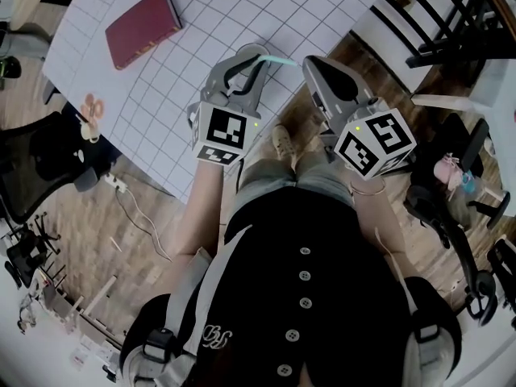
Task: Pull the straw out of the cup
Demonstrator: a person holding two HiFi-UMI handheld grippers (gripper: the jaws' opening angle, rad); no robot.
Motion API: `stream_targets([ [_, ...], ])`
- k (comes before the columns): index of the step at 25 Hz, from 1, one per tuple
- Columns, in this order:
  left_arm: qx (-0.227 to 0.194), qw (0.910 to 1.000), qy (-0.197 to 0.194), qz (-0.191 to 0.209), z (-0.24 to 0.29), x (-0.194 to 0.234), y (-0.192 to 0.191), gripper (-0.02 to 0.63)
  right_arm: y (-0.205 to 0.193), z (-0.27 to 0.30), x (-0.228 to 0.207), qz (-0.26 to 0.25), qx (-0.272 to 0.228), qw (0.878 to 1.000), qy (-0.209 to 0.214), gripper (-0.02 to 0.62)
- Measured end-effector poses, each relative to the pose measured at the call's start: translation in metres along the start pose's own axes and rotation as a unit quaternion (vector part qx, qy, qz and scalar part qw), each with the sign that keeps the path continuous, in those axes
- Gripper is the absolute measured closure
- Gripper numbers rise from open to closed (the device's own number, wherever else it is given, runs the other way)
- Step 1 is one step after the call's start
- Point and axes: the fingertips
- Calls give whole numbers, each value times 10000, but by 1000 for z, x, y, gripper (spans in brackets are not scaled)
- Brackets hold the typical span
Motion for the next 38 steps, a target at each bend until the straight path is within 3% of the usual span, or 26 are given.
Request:
stream_targets([
  [16,-749,9956,554,-78,-32,31,59,577,43,14,36,-451,-368,9971,490,595],
  [21,-1184,9901,665,-356,-50,40,81,577,58,13,46,-575,-538,9952,584,595],
  [28,-2107,9709,871,-725,-87,53,118,577,73,17,71,-867,-604,9909,831,595],
  [38,-3065,9376,1138,-1184,-144,67,165,577,94,23,102,-1184,-742,9831,1182,595],
])
Point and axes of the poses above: the fingertips, and each gripper's own axes: z forward along the fingers, x to its left, y out of its top, and after that the axes turned 8 degrees about -x, right-handed
